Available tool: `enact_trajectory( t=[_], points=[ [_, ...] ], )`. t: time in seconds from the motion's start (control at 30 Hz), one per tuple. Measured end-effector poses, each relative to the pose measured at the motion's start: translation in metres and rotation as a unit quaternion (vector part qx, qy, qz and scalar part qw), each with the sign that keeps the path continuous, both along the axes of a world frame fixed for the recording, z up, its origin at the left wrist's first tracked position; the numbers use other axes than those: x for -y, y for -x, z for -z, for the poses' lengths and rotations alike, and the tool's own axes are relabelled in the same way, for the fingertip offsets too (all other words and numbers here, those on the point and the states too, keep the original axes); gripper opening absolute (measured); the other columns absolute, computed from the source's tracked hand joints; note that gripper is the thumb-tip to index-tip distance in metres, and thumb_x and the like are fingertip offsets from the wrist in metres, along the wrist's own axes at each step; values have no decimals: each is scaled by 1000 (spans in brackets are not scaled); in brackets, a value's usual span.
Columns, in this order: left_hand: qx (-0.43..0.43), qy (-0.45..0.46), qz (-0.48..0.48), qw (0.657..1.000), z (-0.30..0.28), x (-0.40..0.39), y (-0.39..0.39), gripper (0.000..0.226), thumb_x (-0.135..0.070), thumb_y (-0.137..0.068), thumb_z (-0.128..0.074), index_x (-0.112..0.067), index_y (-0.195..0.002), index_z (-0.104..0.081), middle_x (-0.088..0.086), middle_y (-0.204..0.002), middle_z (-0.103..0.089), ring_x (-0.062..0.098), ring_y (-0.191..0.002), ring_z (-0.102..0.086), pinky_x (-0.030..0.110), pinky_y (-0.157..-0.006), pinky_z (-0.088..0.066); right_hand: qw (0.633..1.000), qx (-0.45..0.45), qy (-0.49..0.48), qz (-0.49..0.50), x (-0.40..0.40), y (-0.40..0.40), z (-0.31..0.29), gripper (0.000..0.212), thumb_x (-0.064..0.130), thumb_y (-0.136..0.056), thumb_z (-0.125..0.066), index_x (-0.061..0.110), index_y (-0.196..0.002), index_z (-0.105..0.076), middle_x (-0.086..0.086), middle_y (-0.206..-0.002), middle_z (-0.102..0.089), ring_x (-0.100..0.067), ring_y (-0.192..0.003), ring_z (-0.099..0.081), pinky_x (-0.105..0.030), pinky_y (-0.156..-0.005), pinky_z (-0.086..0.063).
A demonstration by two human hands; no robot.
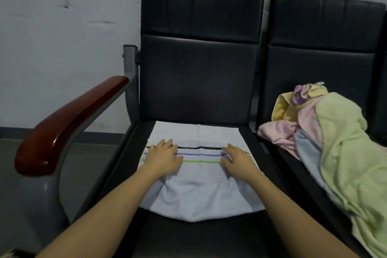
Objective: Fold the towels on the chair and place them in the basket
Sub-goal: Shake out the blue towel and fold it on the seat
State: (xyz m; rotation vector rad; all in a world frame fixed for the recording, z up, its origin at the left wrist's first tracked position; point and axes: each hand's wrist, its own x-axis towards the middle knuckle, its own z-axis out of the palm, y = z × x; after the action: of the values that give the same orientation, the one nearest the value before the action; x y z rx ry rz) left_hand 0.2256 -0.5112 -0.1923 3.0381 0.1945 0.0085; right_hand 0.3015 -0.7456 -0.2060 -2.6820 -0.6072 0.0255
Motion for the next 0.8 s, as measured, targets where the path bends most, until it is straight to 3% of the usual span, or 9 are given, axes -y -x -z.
enact_trajectory(
  t=[0.13, 0.27, 0.43, 0.57, 0.8],
  points=[
    [-48, 27, 11, 998, 20, -6, 13, 60, -52, -99, -27, -25, -152, -19, -3, -160, -12, 18, -146, -12, 40, -117, -14, 997, -3, 70, -15, 9, 10, 15, 49, 40, -100, -41, 24, -147, -37, 2, -157, -27, -16, -143, -26, -32, -112, -25],
    [-2, 38, 16, 999, 21, 1, 46, 64, -66, -91, -26, -34, -146, -34, -10, -154, -30, 14, -141, -26, 38, -112, -21, 996, 59, 66, -13, 20, 38, 13, 41, 45, -95, -48, 28, -132, -55, 7, -136, -52, -19, -124, -46, -35, -103, -36],
    [31, 74, 33, 996, 15, 11, 75, 77, -73, -76, -14, -36, -131, -53, -11, -134, -53, 18, -118, -45, 34, -100, -31, 999, 32, 39, -14, 26, 66, 1, 26, 40, -92, -52, 25, -104, -71, 3, -107, -61, -21, -100, -57, -35, -85, -45],
    [75, 89, 14, 993, 6, 10, 68, 46, -51, -98, -33, -32, -138, -46, -10, -141, -44, 17, -126, -40, 34, -104, -27, 998, 23, -50, 22, 30, 66, -1, 22, 27, -95, -52, 19, -103, -71, 1, -104, -63, -20, -93, -61, -34, -82, -48],
    [79, 61, -19, 995, -5, -4, 4, 43, -39, -101, -35, -27, -141, -43, -3, -146, -41, 19, -132, -36, 36, -107, -25, 988, 38, -106, 107, 23, 12, -7, 23, 17, -96, -50, 14, -110, -68, -2, -114, -63, -22, -97, -61, -32, -79, -48]
  ],
)
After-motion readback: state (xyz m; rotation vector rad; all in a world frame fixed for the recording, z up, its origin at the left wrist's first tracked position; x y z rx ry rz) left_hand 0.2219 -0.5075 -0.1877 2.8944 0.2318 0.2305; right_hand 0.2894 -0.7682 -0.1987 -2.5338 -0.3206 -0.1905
